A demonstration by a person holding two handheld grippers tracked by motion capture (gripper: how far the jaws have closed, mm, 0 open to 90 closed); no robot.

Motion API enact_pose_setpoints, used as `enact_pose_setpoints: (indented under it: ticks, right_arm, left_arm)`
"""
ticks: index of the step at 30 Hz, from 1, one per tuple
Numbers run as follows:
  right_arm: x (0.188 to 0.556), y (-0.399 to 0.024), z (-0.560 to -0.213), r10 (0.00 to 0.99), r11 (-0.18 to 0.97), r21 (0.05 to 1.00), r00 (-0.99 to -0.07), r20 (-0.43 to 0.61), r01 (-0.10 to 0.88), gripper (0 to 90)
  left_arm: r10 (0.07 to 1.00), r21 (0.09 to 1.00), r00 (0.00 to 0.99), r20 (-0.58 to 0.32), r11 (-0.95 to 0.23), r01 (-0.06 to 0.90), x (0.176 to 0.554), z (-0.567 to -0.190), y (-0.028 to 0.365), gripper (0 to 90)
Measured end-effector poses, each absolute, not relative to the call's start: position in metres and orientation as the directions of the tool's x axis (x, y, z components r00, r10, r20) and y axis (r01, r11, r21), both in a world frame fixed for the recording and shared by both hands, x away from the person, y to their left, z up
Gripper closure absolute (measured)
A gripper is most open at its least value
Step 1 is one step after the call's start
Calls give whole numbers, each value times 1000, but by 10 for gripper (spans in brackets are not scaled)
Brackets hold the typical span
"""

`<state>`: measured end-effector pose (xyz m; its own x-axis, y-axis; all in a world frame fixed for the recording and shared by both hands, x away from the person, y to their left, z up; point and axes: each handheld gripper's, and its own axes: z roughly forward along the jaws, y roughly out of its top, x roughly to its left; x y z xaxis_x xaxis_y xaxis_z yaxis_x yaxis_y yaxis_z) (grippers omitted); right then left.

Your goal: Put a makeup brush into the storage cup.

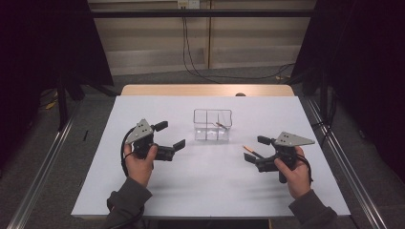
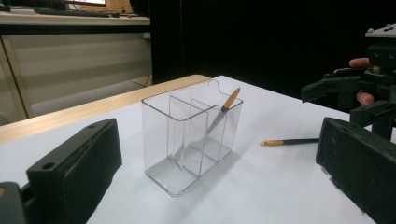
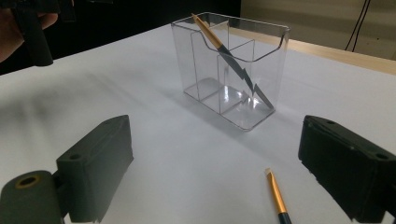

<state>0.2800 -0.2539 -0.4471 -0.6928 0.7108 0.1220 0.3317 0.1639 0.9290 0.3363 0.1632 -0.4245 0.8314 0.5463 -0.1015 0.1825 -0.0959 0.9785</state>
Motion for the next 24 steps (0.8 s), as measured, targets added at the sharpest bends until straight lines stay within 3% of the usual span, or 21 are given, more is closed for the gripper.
enact_pose_setpoints:
  ticks: [24]
  right_arm:
    - [282, -255, -449, 715, 171, 927, -689, 115, 333, 93]
  left_arm:
    - [564, 980, 819, -104, -84, 182, 329, -426, 179, 0]
